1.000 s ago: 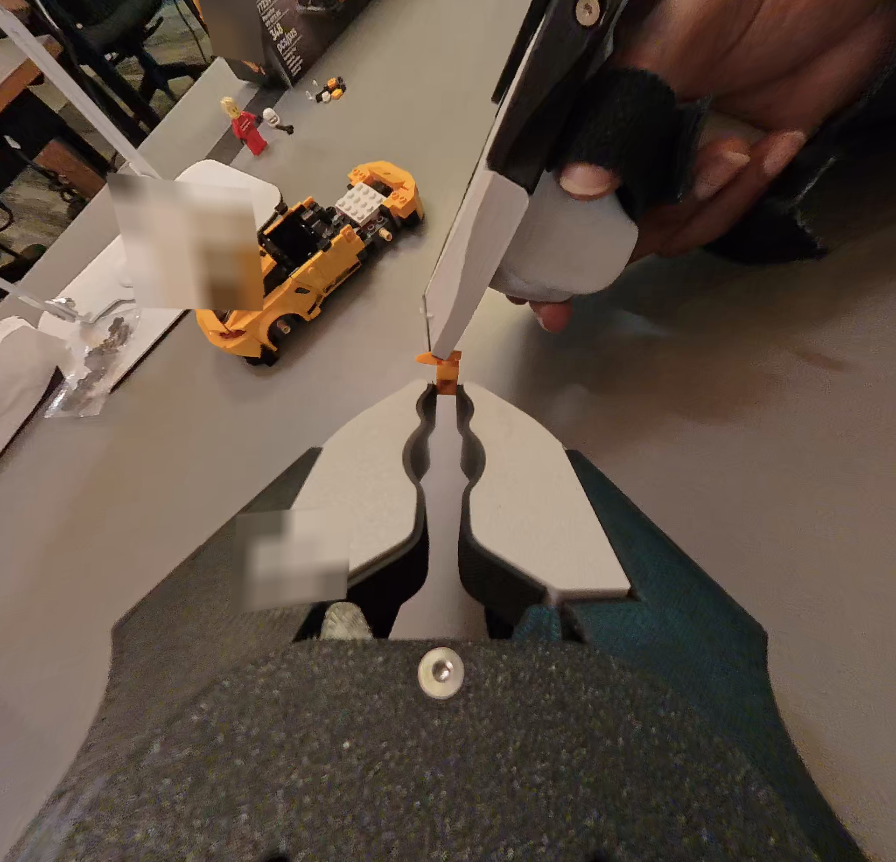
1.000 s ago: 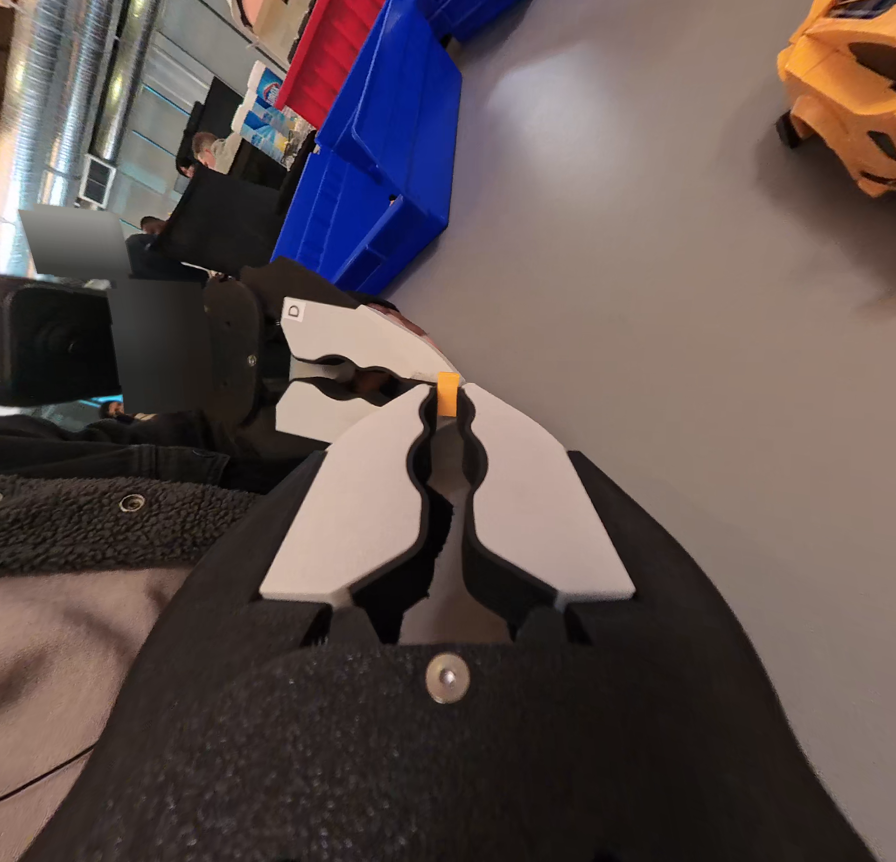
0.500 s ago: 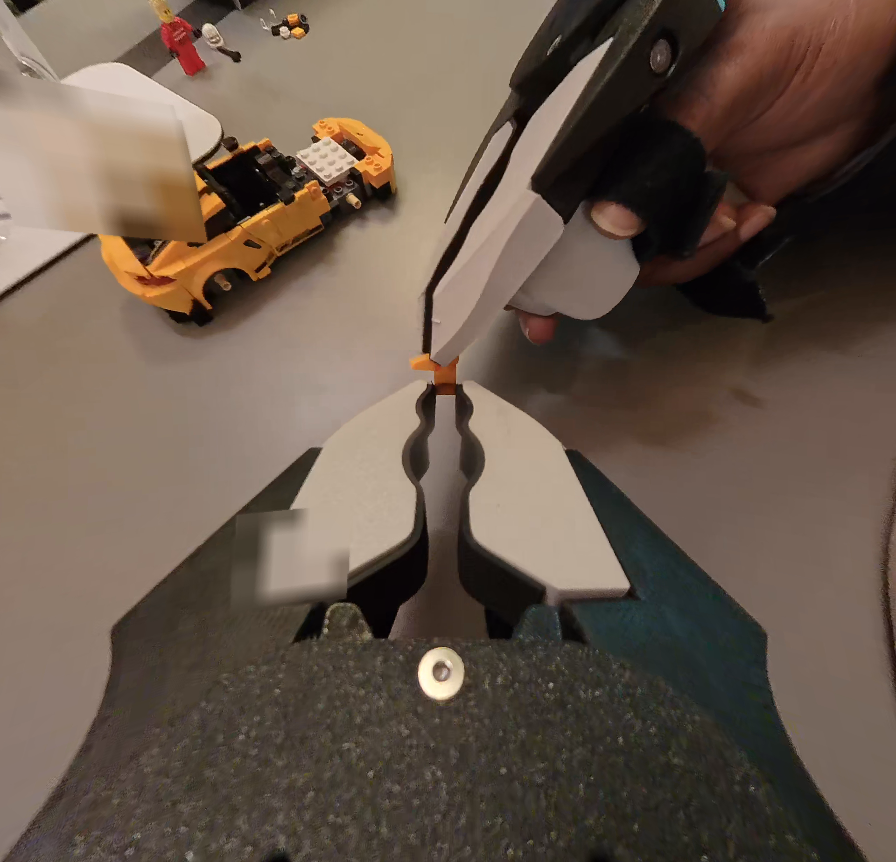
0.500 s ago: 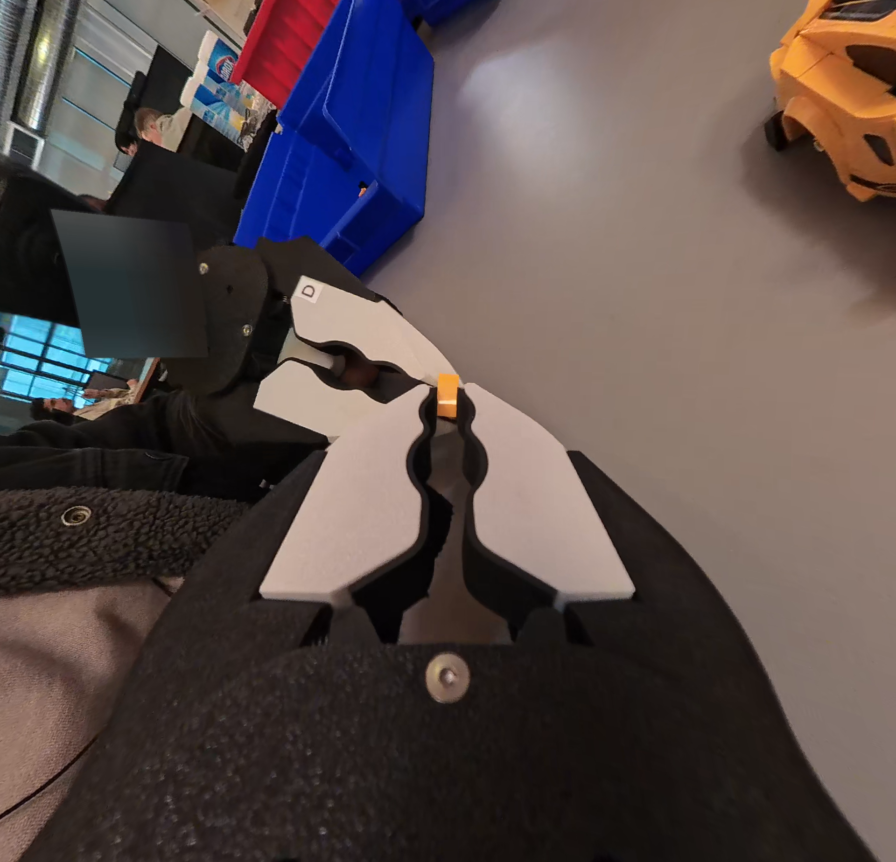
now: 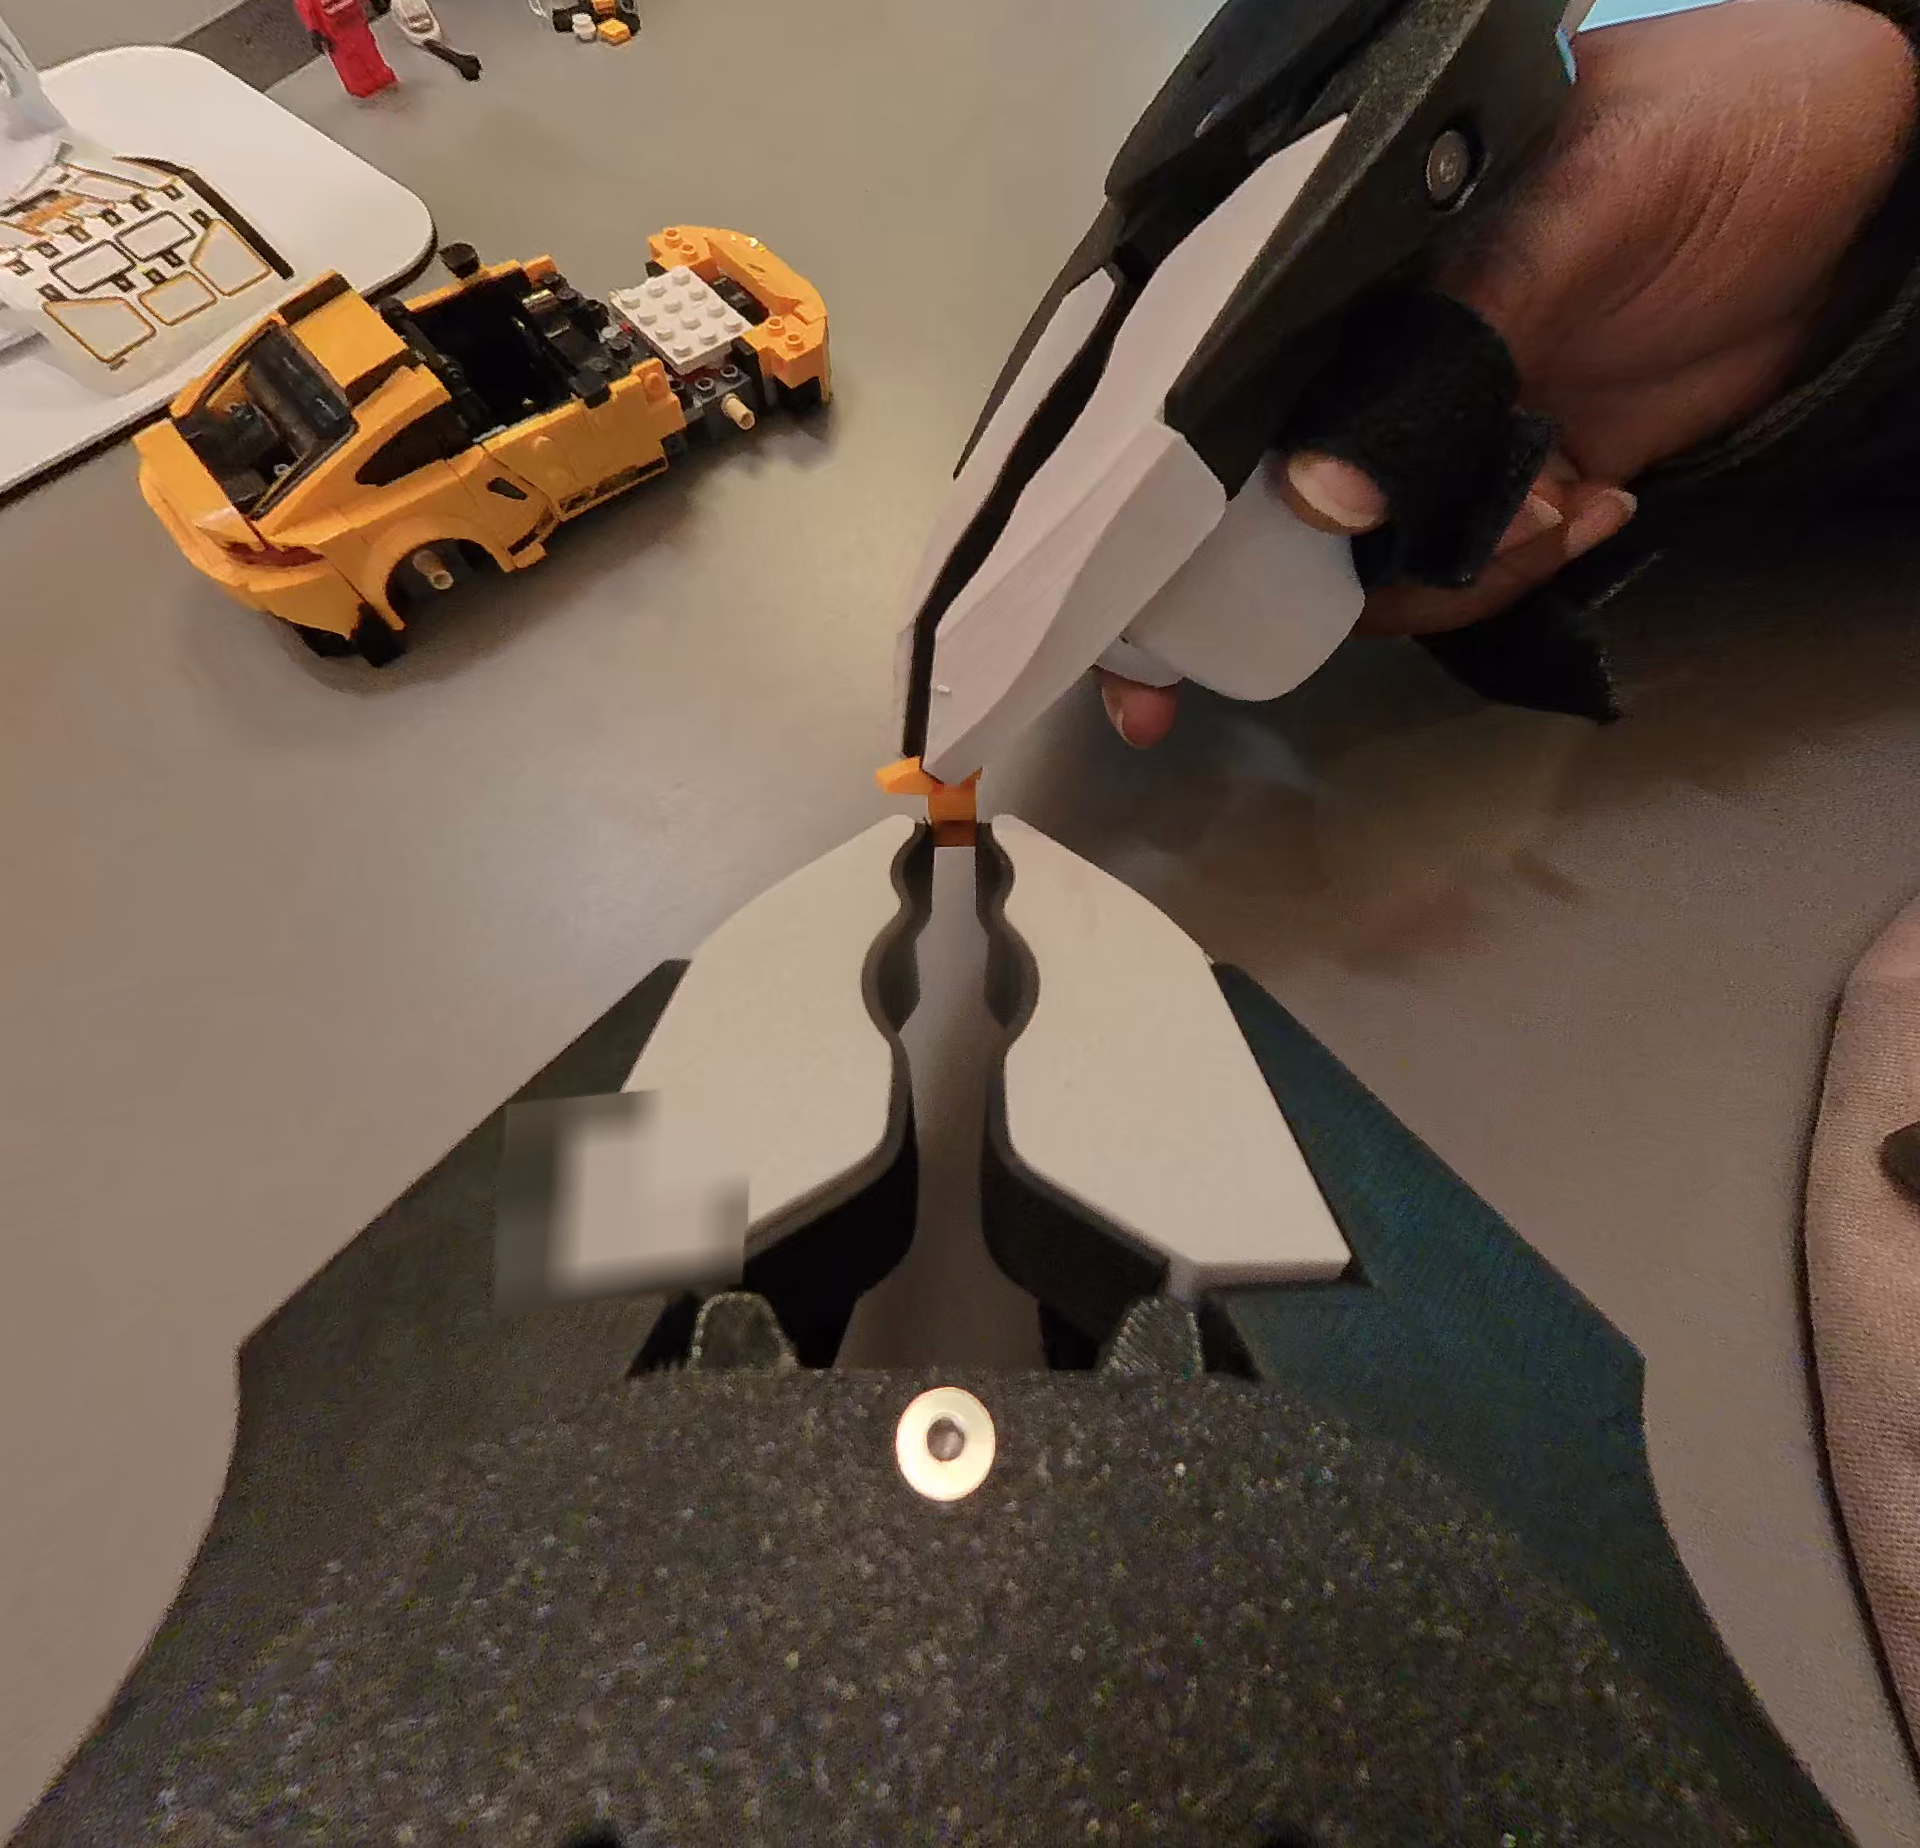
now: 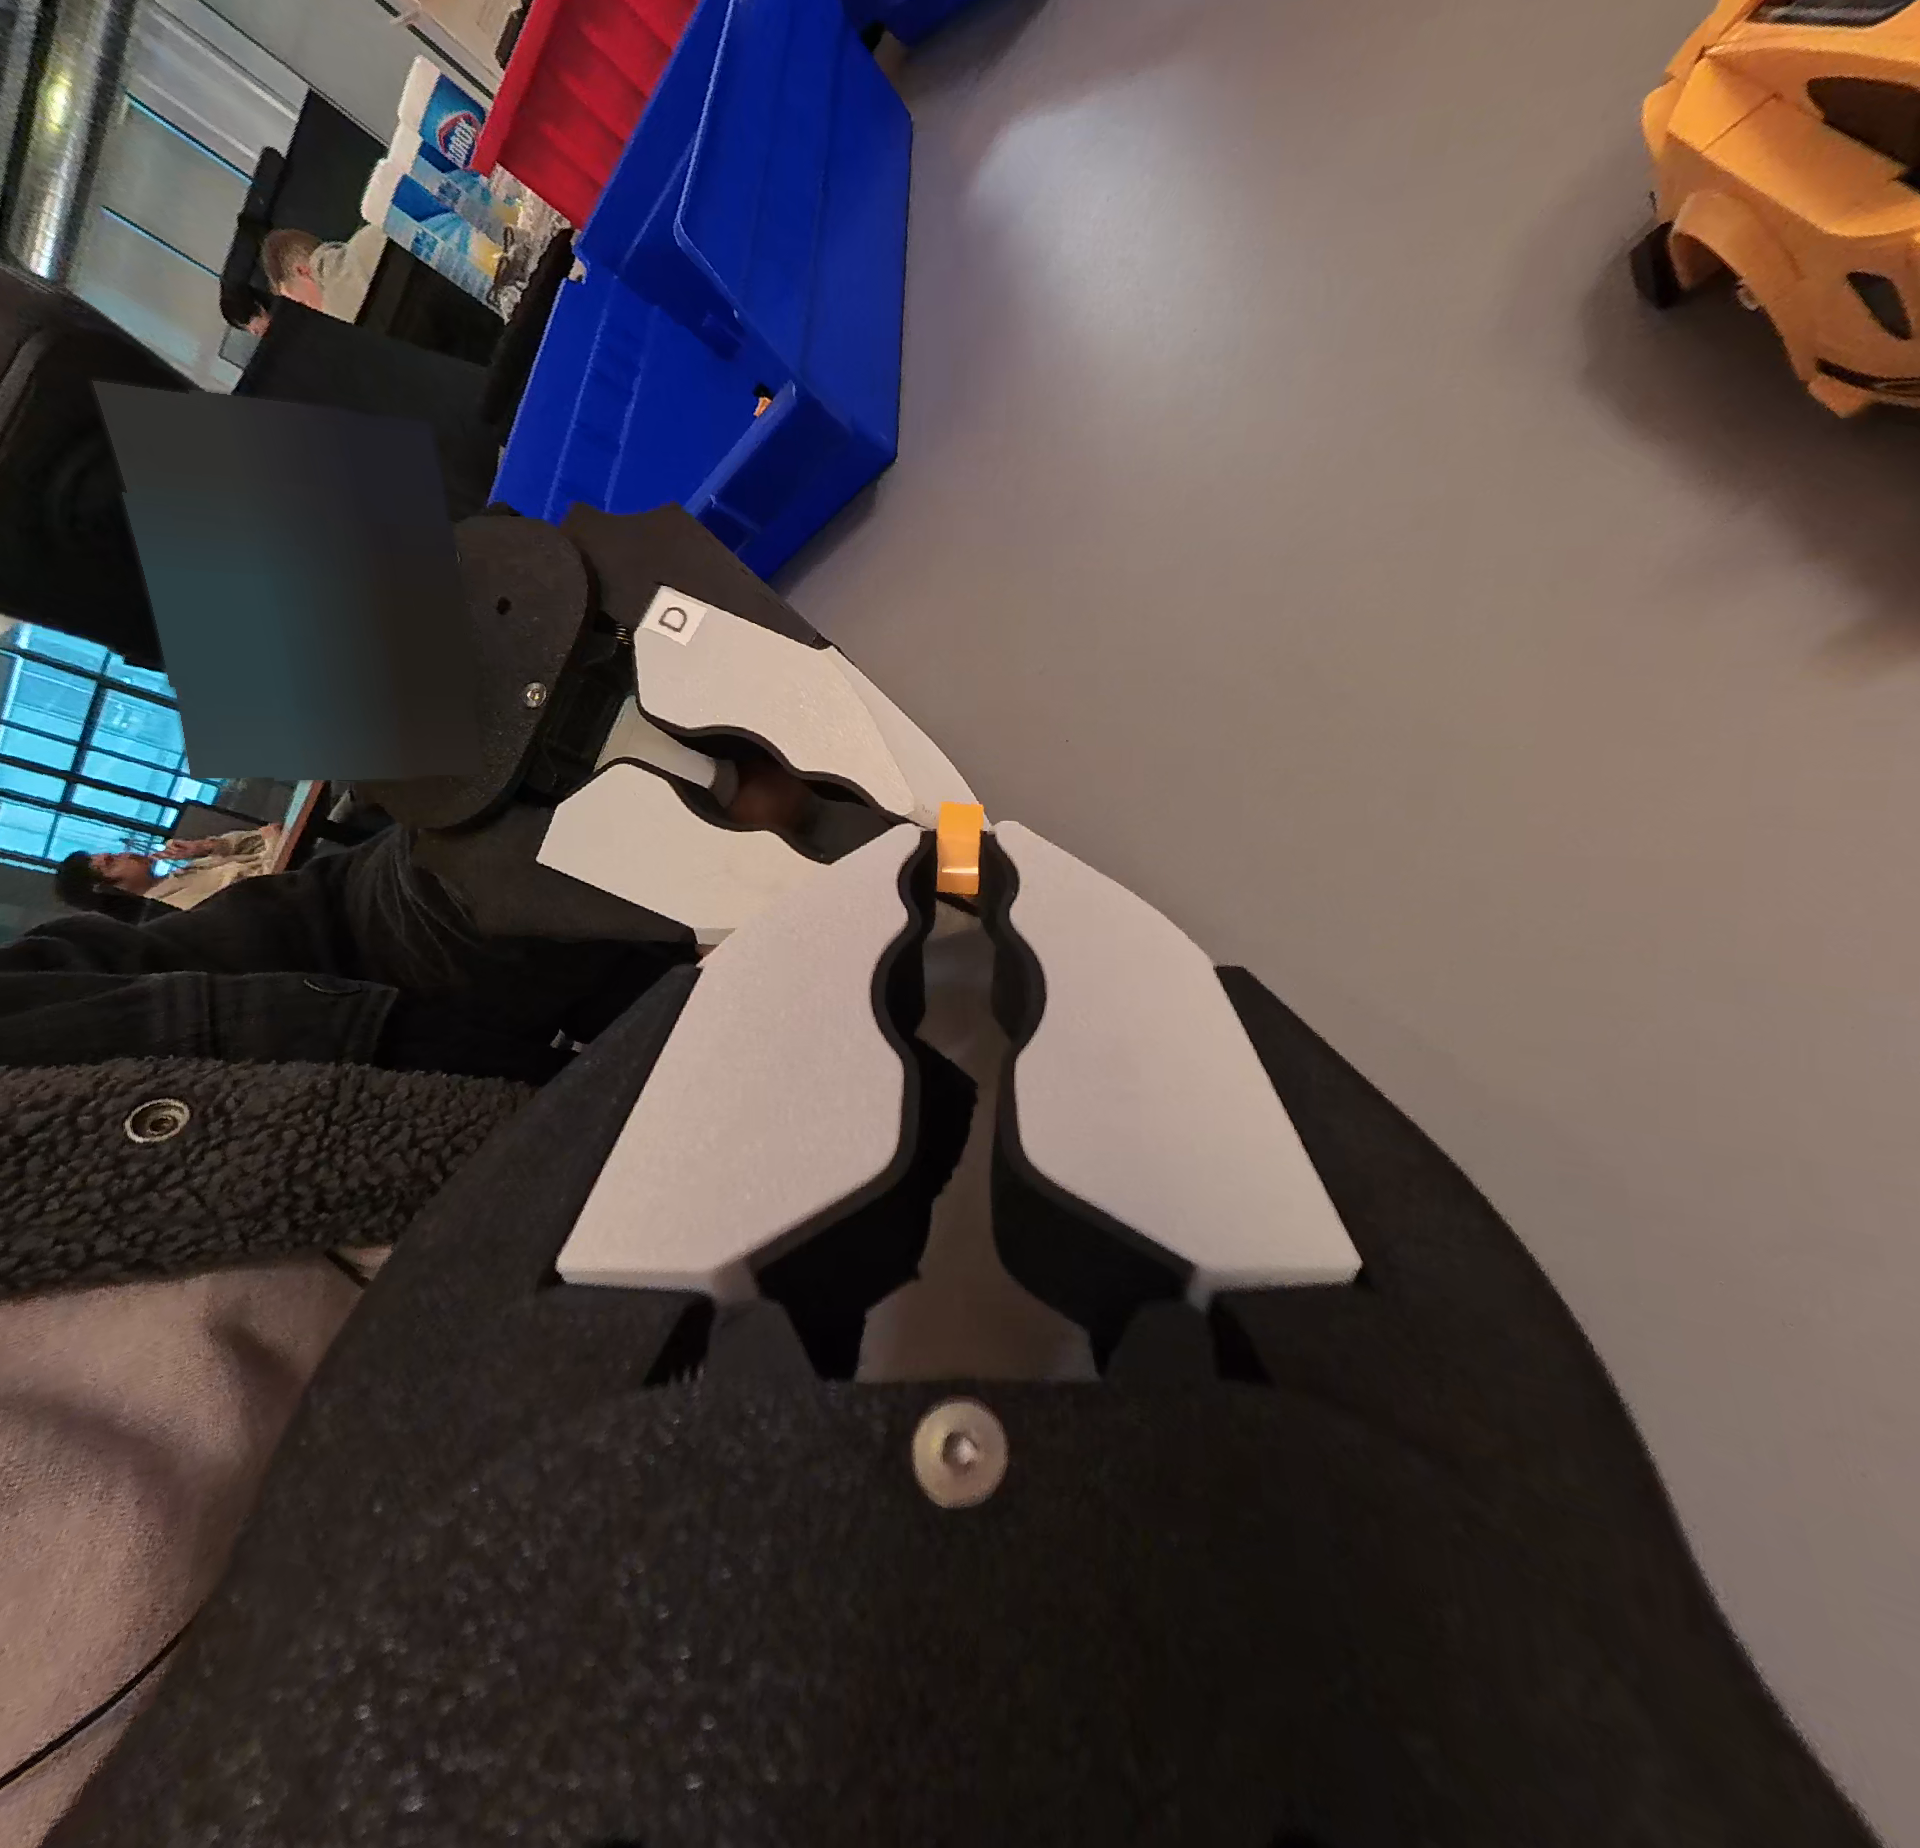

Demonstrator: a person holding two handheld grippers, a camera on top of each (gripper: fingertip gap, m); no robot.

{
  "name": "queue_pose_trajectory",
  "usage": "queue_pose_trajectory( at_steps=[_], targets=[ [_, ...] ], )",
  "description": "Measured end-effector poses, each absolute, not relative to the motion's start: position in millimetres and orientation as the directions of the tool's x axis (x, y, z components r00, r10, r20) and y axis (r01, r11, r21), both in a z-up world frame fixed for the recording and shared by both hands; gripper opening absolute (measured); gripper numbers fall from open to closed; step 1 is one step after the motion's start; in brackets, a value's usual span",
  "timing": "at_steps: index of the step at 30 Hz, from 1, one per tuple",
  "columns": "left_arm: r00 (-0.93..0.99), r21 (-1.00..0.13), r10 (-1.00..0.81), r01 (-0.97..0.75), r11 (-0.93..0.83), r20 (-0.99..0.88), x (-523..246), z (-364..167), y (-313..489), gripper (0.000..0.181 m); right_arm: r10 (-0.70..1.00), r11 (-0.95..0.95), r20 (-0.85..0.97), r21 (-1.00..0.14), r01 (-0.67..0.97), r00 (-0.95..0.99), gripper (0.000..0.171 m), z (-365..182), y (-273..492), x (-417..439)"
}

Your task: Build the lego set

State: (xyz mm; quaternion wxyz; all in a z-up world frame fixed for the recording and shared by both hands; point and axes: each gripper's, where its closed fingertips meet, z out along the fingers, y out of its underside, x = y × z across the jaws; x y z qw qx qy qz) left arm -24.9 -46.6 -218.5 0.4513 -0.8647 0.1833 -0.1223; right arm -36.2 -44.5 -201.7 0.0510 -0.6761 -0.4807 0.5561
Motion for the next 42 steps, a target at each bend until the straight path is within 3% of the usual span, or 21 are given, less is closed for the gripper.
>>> queue_pose_trajectory(
  at_steps=[28,42],
  targets=[
    [0.902,-0.85,-0.43,-0.199,-0.487,0.036,-25.1,-213.1,-45.3,0.007,0.687,-0.556,-0.722,-0.597,0.578,-0.086,0.007,-197.8,-42.7,-36.8],
    [0.908,-0.837,-0.418,-0.196,-0.511,0.042,-26.8,-217.5,-45.5,0.007,0.774,-0.471,-0.626,-0.671,0.573,-0.097,0.008,-200.4,-44.3,-37.6]
  ],
)
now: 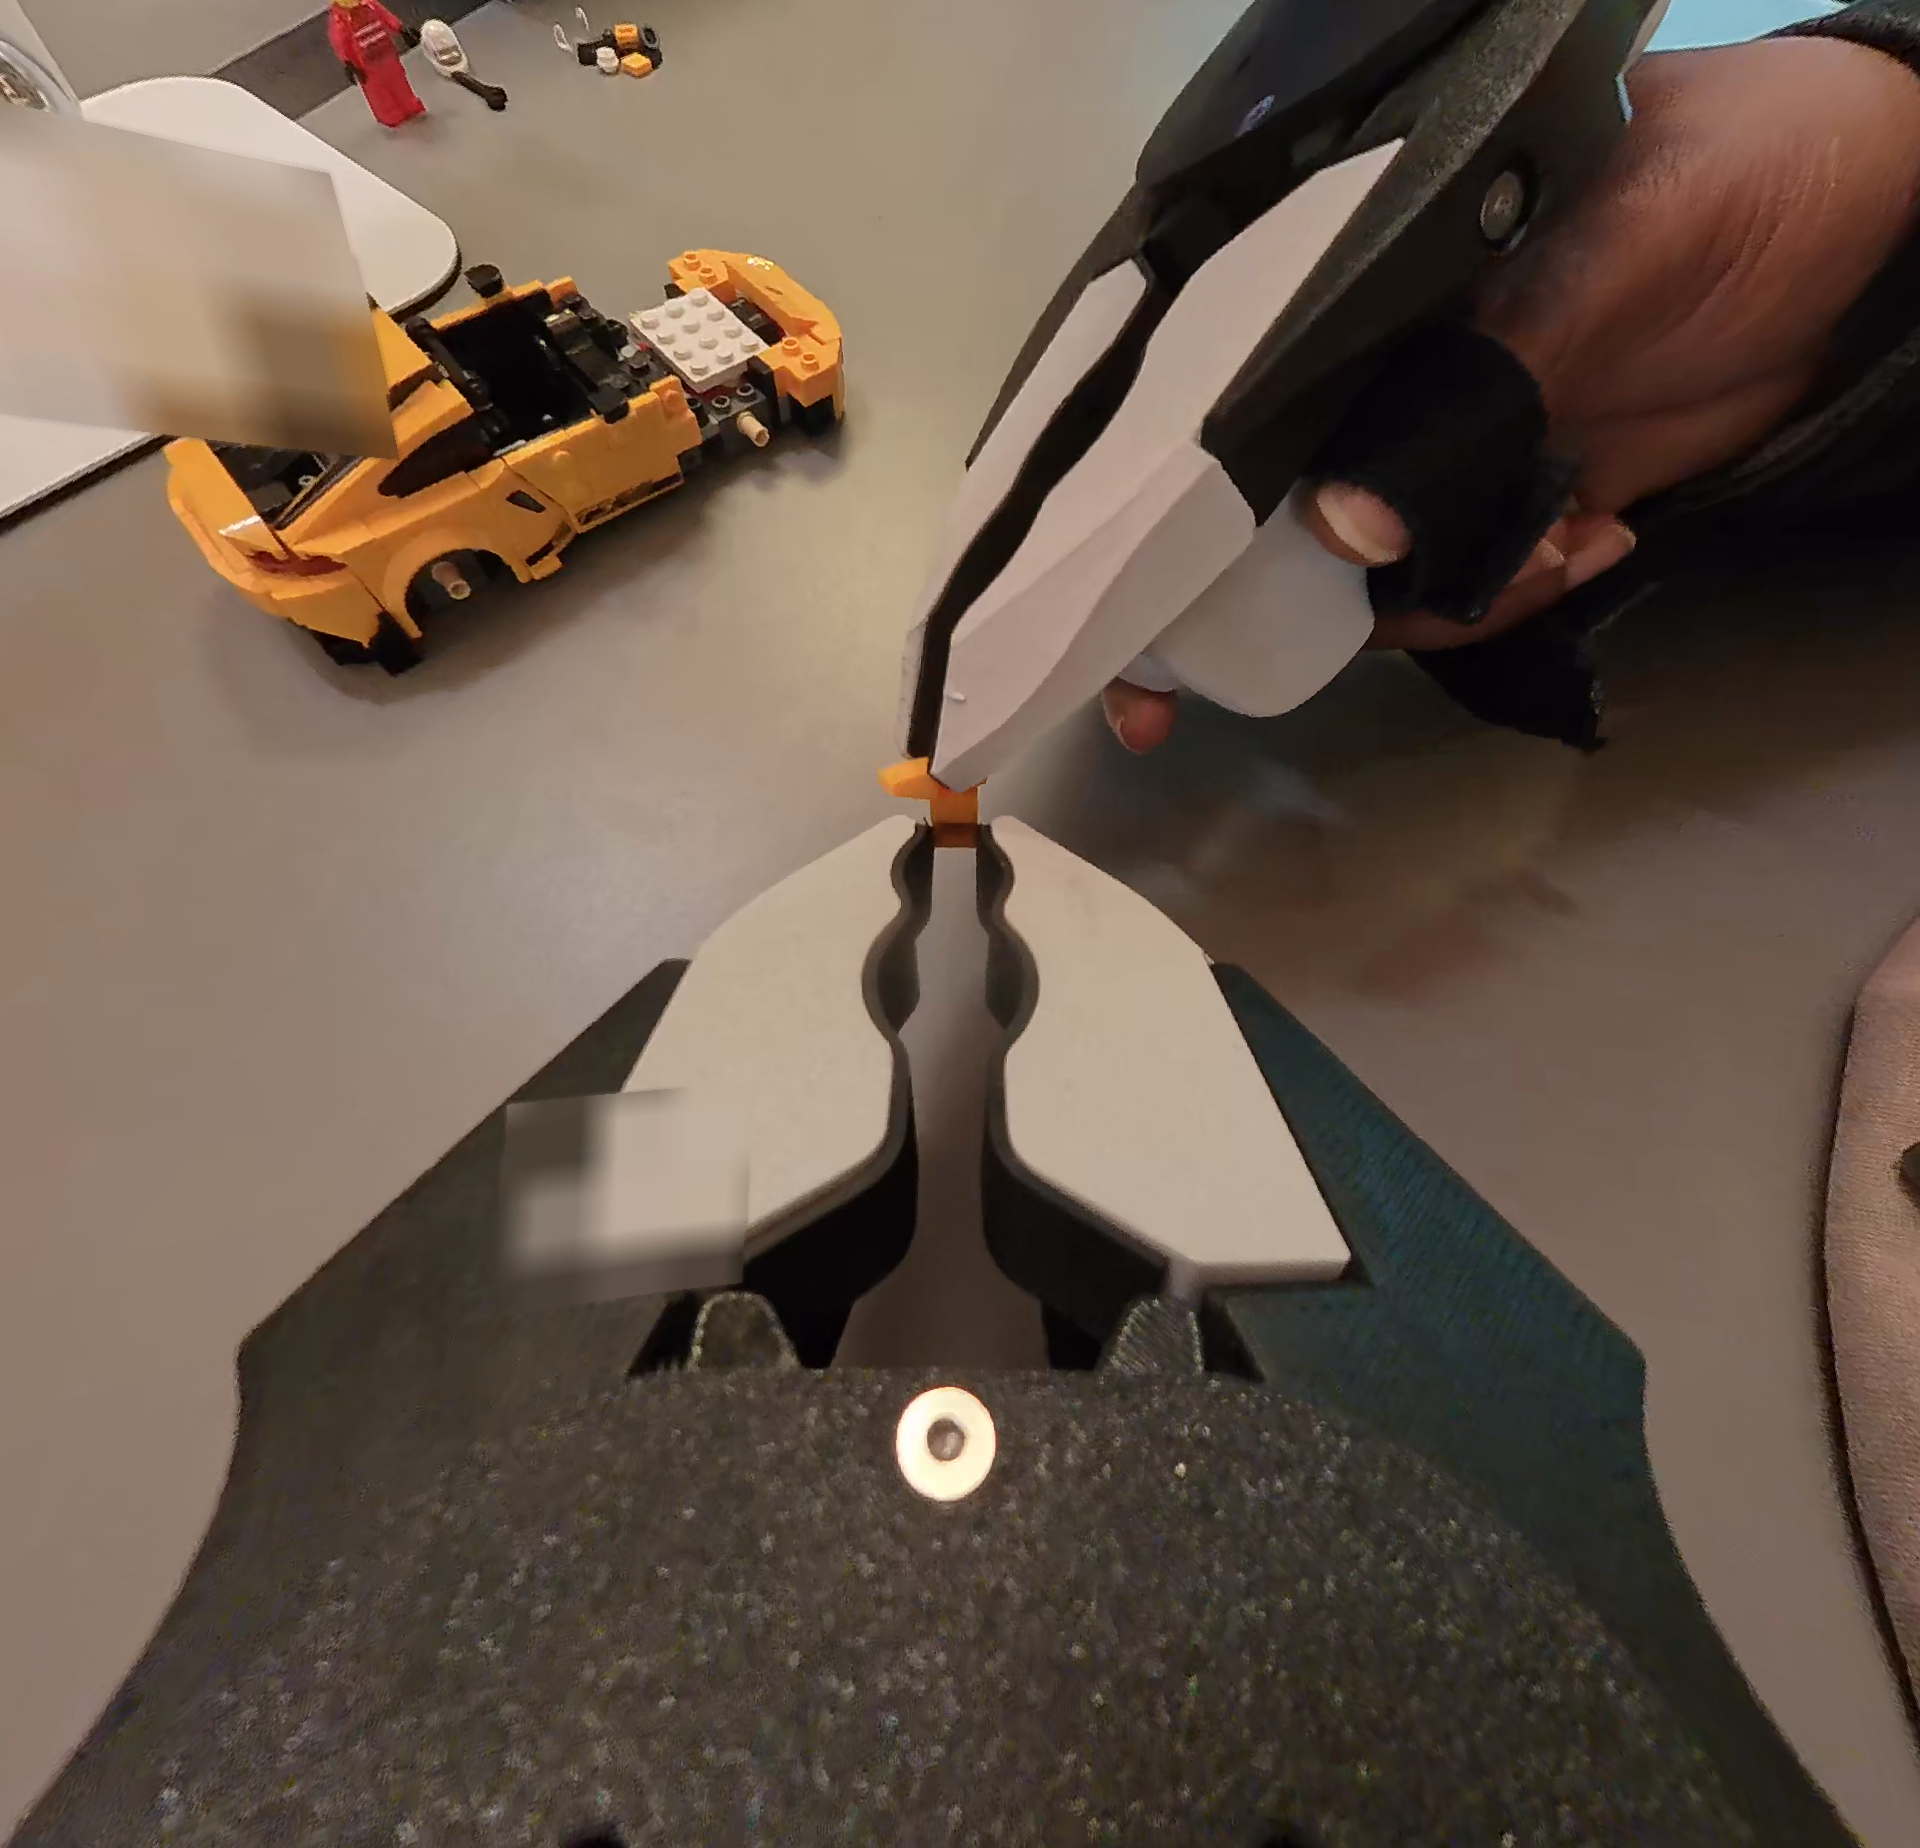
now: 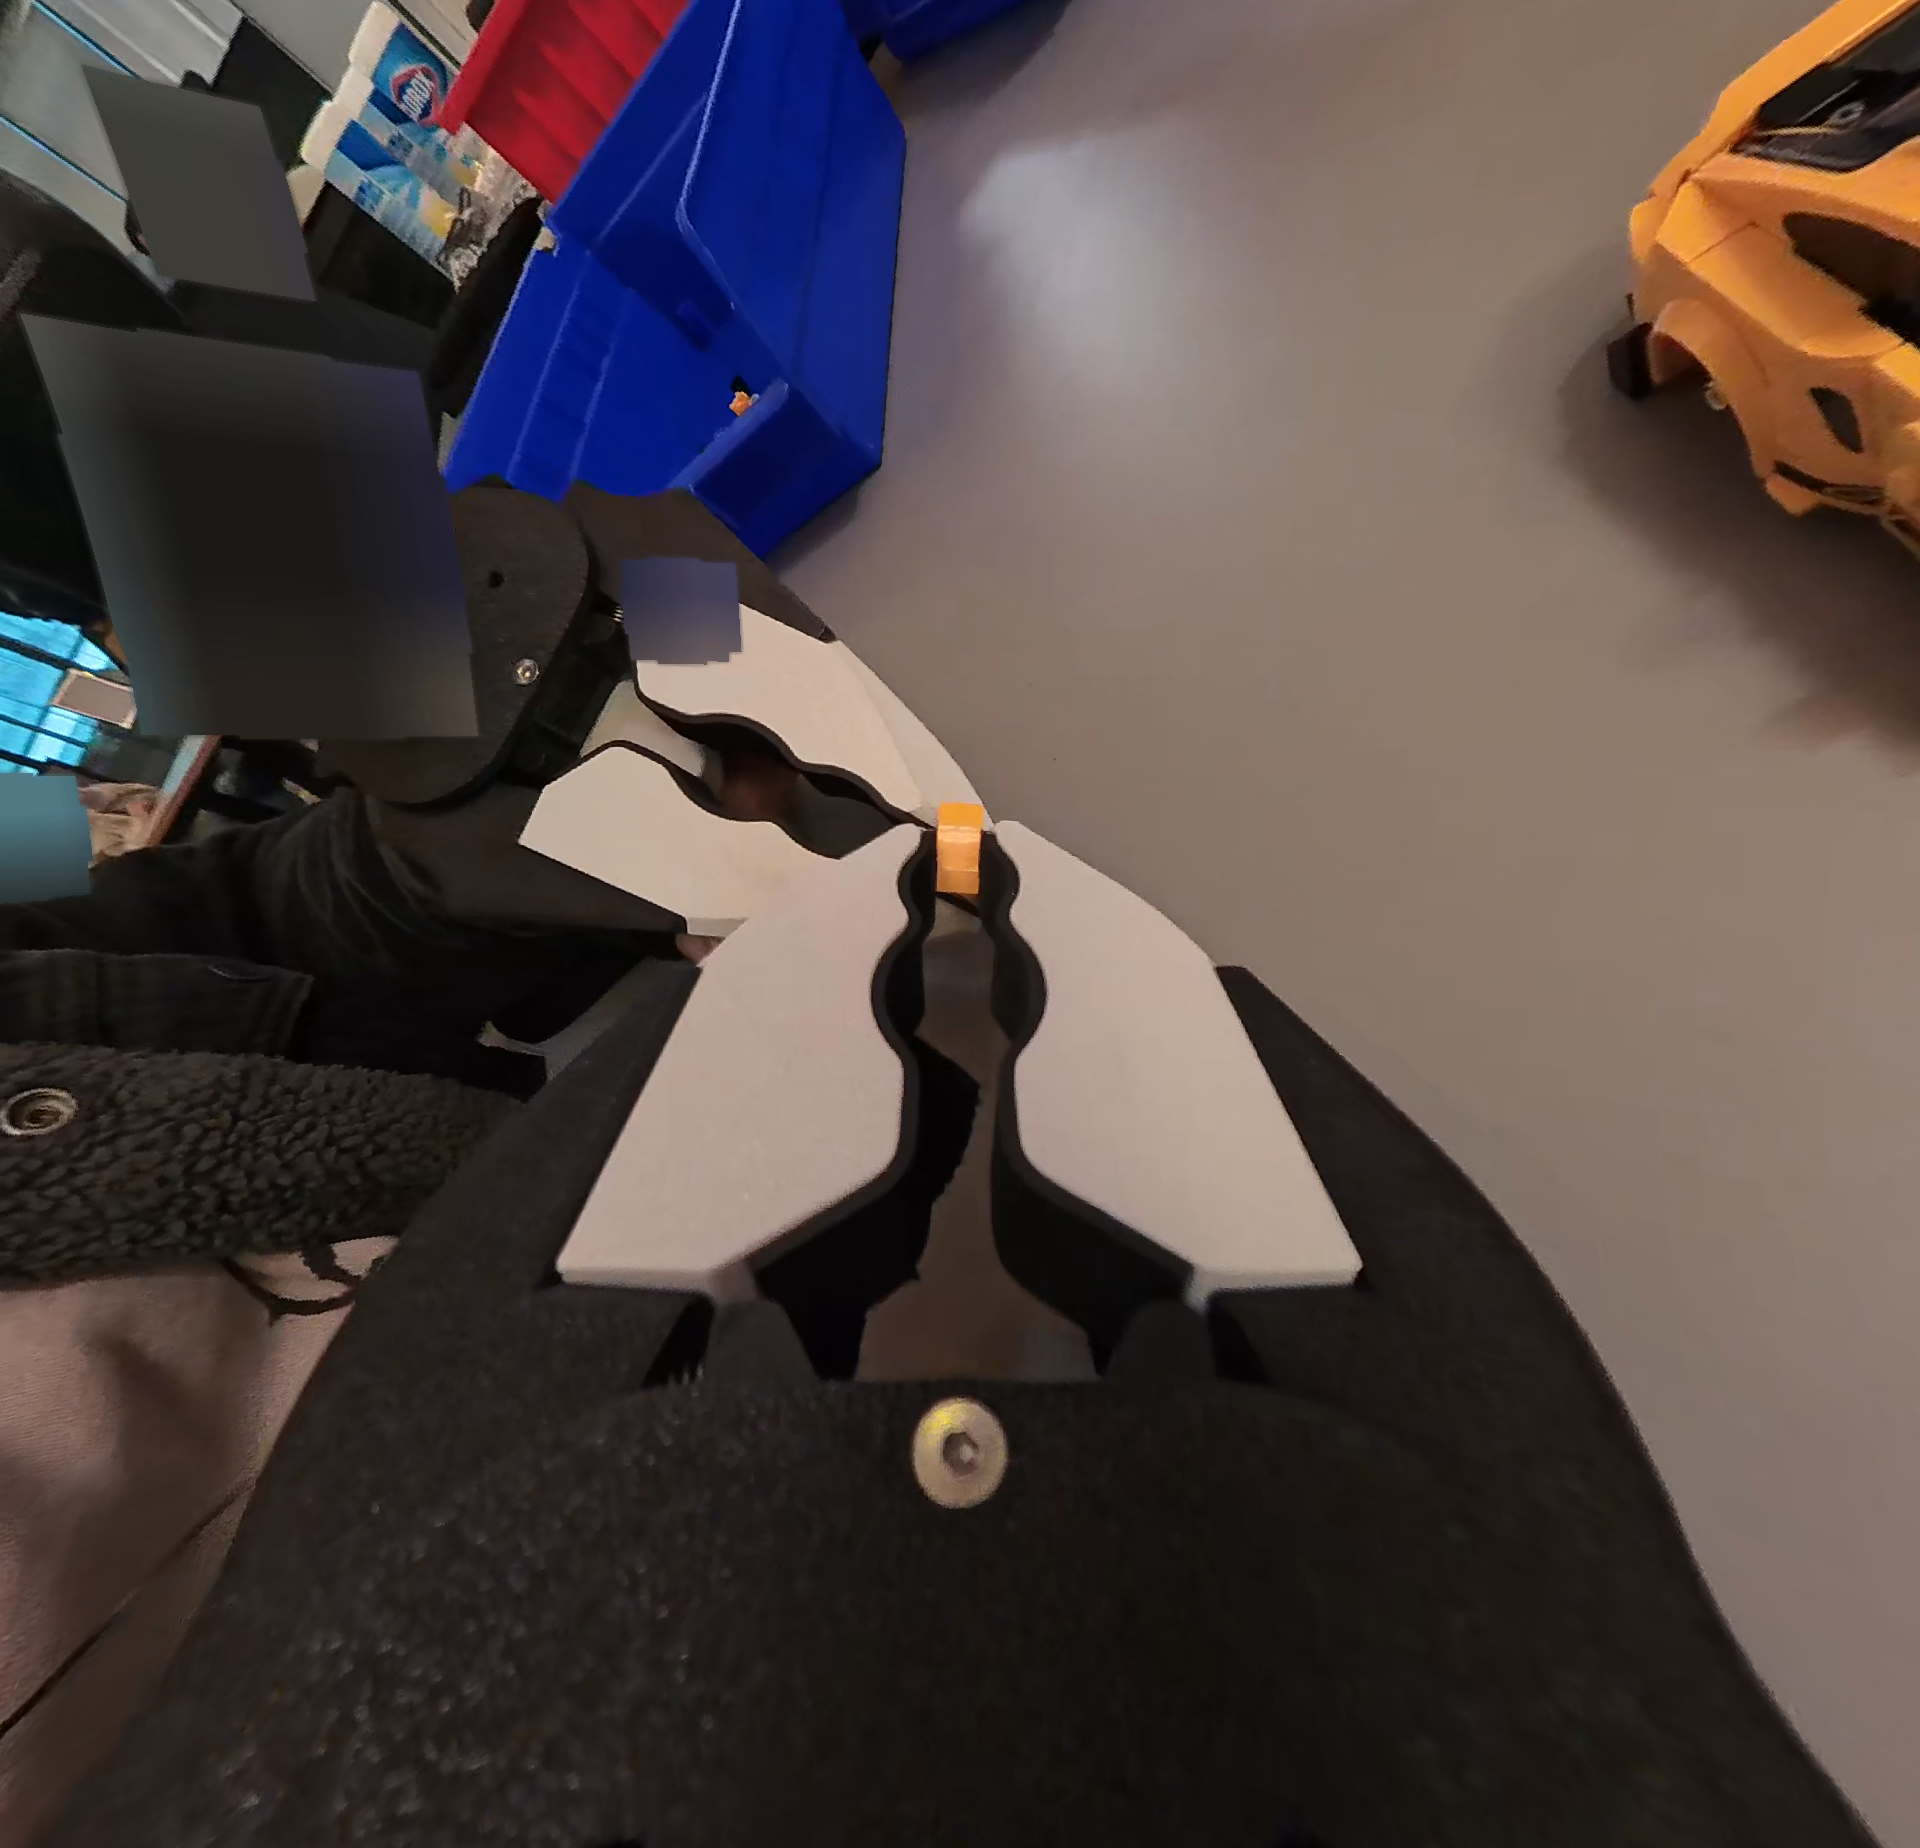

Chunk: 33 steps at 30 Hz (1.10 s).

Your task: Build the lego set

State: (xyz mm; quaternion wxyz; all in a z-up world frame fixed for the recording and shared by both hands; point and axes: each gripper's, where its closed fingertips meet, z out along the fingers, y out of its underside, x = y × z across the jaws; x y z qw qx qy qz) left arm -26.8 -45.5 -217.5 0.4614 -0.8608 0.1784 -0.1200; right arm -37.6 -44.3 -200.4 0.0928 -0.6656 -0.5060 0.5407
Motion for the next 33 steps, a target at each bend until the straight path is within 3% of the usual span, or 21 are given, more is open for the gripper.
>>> queue_pose_trajectory(
  at_steps=[33],
  targets=[
    [0.905,-0.869,-0.423,-0.167,-0.465,0.052,-27,-207,-44,0.007,0.82,-0.398,-0.548,-0.754,0.522,-0.166,0.007,-189,-45,-38]
  ],
)
